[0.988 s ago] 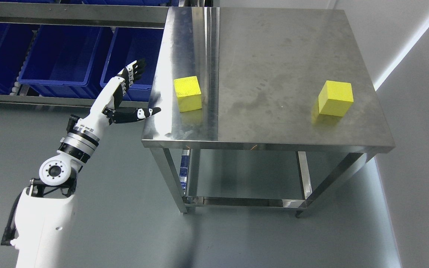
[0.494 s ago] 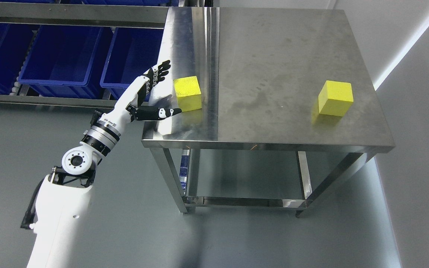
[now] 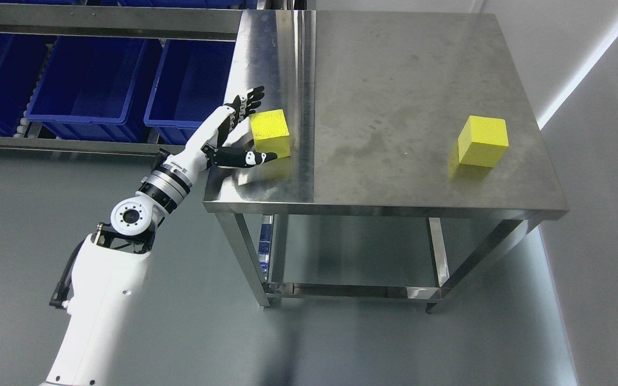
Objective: Move yellow foam block to right shelf middle
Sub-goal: 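Close the left hand around the yellow cube and lift it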
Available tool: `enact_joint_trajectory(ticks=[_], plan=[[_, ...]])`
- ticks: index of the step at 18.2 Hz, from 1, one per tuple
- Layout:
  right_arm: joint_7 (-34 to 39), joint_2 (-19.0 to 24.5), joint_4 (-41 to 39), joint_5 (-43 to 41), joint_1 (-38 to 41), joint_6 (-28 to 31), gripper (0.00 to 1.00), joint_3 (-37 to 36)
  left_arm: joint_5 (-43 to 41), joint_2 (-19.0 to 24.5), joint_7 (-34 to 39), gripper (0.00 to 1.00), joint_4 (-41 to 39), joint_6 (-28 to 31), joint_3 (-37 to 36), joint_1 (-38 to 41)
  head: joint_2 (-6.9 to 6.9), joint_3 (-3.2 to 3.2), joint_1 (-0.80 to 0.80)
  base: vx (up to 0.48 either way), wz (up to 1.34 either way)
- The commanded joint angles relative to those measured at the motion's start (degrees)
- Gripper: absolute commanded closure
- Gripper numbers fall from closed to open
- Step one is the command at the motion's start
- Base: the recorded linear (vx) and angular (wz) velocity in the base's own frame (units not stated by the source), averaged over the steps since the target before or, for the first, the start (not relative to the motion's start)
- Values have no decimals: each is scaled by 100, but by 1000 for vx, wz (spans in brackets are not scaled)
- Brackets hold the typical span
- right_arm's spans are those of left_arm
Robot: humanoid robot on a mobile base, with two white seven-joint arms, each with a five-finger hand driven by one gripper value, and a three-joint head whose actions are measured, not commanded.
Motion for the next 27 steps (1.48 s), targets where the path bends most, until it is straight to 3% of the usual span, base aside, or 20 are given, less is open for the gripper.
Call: enact_joint_trajectory(ticks=[1, 6, 11, 13, 15, 17, 19, 23, 27], plan=[[3, -100, -100, 0, -9, -4, 0, 0, -97, -313, -3, 0, 943, 3, -363, -194, 0, 0, 0, 0, 0], [3, -100, -100, 0, -9, -4, 0, 0, -273, -410, -161, 9, 1075, 3, -276, -212, 0, 0, 0, 0, 0], [3, -100, -100, 0, -17, -4, 0, 0, -247, -497, -188, 32, 1075, -85, 92, -212, 0, 0, 0, -1, 10], [3, -100, -100, 0, -17, -4, 0, 0, -247, -524, -196, 37, 1040, -373, 199, -195, 0, 0, 0, -2, 12], [3, -100, -100, 0, -9, -4, 0, 0, -238, -611, -197, 46, 988, -778, 269, -177, 0, 0, 0, 0, 0], [3, -100, -100, 0, -9, -4, 0, 0, -212, -943, -205, 61, 848, -1164, 601, -151, 0, 0, 0, 0, 0], [3, -100, -100, 0, -17, -4, 0, 0, 76, -943, -231, 72, 515, -1280, 910, -159, 0, 0, 0, 0, 0], [3, -100, -100, 0, -9, -4, 0, 0, 1184, -943, -161, 71, -206, -1394, 954, -195, 0, 0, 0, -3, -33], [3, -100, -100, 0, -9, -4, 0, 0, 1485, -943, 355, 70, -269, -2404, 1148, 42, 0, 0, 0, -13, 7]])
